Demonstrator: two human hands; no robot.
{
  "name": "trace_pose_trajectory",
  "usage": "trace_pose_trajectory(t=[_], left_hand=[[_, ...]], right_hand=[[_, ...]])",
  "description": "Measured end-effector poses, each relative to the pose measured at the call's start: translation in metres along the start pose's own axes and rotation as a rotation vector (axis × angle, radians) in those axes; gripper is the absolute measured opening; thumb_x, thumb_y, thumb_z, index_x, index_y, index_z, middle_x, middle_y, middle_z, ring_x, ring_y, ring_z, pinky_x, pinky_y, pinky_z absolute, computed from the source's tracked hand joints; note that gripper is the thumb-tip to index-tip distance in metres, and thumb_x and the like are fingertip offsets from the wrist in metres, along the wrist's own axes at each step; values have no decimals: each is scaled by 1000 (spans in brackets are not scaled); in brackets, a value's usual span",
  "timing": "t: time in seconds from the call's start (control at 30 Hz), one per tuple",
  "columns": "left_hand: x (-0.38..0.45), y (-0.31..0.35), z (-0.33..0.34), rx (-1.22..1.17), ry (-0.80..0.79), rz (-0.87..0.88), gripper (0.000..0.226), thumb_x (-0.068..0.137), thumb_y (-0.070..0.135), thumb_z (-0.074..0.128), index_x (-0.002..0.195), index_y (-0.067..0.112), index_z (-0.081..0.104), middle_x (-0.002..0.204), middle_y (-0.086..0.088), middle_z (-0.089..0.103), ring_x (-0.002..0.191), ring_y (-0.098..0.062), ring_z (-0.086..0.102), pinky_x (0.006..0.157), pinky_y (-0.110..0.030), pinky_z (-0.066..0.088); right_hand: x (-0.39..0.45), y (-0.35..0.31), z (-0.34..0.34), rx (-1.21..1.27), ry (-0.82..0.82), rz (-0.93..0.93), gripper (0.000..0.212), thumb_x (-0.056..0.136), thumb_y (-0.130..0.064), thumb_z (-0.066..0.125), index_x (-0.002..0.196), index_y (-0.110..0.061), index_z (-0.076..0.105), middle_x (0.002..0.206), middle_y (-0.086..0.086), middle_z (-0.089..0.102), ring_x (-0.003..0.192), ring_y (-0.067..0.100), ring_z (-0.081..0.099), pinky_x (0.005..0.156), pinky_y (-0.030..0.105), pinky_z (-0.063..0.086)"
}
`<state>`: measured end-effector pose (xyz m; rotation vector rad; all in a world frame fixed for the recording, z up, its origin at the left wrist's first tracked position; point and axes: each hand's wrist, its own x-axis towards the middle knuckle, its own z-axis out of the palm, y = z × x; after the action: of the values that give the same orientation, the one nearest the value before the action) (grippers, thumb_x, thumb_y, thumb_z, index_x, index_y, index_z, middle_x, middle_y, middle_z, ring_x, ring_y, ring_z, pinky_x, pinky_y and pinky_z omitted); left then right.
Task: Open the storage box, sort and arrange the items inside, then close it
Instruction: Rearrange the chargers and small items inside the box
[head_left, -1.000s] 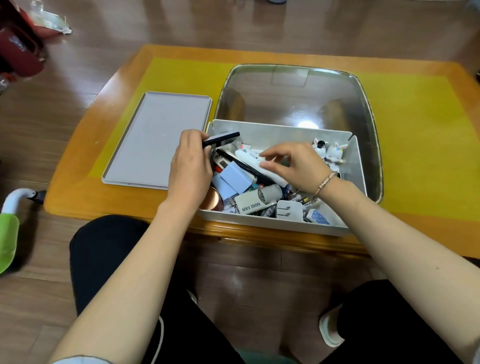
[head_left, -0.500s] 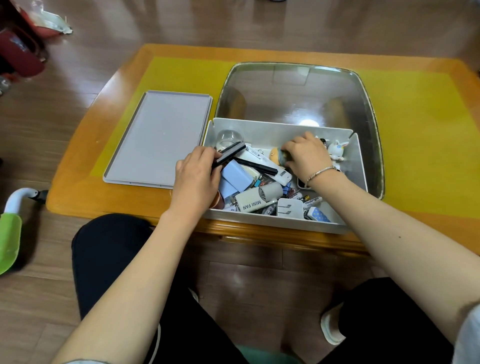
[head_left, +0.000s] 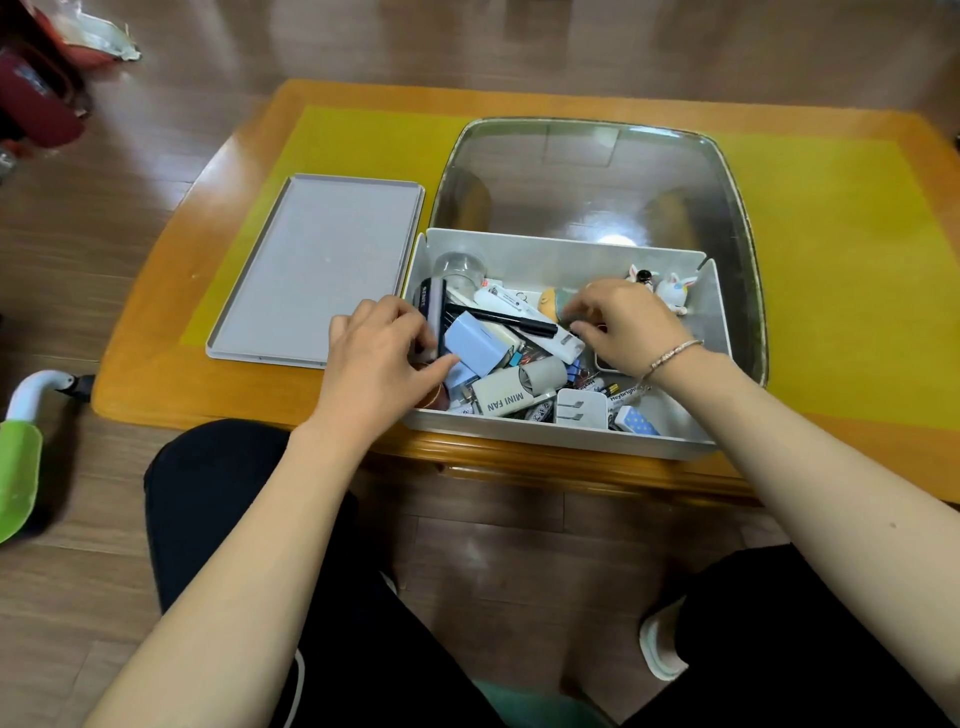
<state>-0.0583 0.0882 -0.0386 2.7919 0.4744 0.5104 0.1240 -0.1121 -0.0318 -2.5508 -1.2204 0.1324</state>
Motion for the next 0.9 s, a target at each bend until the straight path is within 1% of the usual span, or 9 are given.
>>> trace_pose_trajectory(t=[0.1,0.23,0.33,0.4,0.47,0.53,0.63,0.73,0.9], left_hand=[[3,2,-1,45,-39,43,25,76,46,72,83,26,59,108,5,57,106,-19,44,82,-30,22],[16,10,3,78,-197,191,42,78,37,72,116,26,59,128,4,53,123,-21,37,98,-35,23],[31,18,11,136,-352,247,49,82,30,67,129,29,53,135,5,49,127,-21,35,104,-37,21],[38,20,16,158,-436,236,53,83,27,65,134,30,49,138,5,45,126,-22,35,104,-38,24],[42,21,21,167,-463,219,54,82,25,66,134,30,49,138,3,42,124,-23,35,101,-39,27],[45,22,24,166,-451,200,55,81,22,68,132,31,51,135,2,41,123,-24,35,98,-39,28],[48,20,25,173,-442,208,55,77,26,74,128,32,53,129,1,42,120,-23,37,95,-40,28],[49,19,25,178,-410,213,53,74,30,76,121,29,52,122,-1,42,114,-23,39,90,-39,29],[51,23,21,166,-435,166,42,73,29,74,98,28,40,101,4,51,102,-21,46,87,-39,25]], right_hand=[[-12,-4,-4,24,-34,43,13,85,-17,62,97,-14,69,89,4,66,87,23,60,78,33,49],[-26,7,-14,-7,-202,142,11,82,-18,66,93,-16,68,81,-2,64,80,19,60,70,23,40],[-39,17,-20,-58,-417,217,31,75,-37,75,96,-17,64,84,-3,63,78,15,56,70,23,41],[-46,20,-20,-110,-533,238,42,71,-42,76,104,-19,62,84,-8,56,79,14,53,71,22,40],[-49,23,-15,-184,-593,242,49,73,-38,75,114,-17,59,89,-7,54,80,13,51,73,21,41],[-51,24,-9,-183,-580,258,53,73,-32,73,120,-16,56,99,0,61,83,16,53,79,24,46],[-51,21,0,-146,-561,275,53,76,-26,68,125,-15,51,114,6,62,99,22,58,81,26,44],[-48,16,8,-180,-563,306,52,75,-26,67,122,-13,50,115,11,61,101,29,59,81,31,50],[-43,13,12,-256,-536,290,43,71,-33,71,108,-13,60,106,11,64,94,29,61,75,29,49]])
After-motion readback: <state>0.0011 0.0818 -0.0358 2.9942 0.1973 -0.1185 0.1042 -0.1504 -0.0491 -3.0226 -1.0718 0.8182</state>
